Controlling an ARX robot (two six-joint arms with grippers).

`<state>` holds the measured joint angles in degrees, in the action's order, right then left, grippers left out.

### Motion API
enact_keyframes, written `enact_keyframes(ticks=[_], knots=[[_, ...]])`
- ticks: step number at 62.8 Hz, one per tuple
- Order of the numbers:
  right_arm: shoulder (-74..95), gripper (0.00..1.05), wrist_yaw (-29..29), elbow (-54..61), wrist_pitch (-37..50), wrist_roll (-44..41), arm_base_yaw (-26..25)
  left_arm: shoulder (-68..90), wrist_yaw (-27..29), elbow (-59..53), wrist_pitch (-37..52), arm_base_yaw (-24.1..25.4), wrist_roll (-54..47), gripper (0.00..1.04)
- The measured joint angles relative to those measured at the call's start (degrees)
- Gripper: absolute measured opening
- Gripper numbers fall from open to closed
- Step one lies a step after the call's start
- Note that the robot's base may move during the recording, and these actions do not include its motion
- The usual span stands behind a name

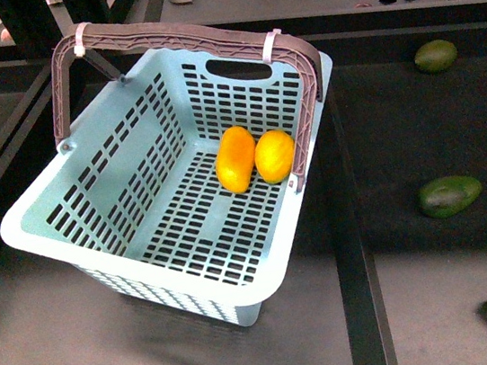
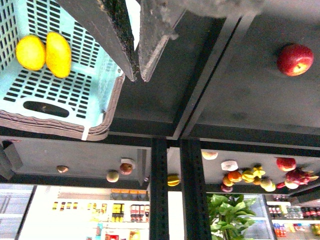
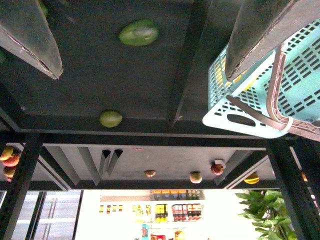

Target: Pick lemon and mango into basket

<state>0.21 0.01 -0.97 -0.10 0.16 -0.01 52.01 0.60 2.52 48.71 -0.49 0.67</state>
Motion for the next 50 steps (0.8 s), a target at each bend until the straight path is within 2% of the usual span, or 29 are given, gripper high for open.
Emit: enact_keyframes(ticks=[50], knots=[[0.00, 0.96, 0.00, 0.00, 0.00, 0.00, 0.00, -33.29, -0.61, -1.66, -29.97, 0.24, -0.04, 0.04]])
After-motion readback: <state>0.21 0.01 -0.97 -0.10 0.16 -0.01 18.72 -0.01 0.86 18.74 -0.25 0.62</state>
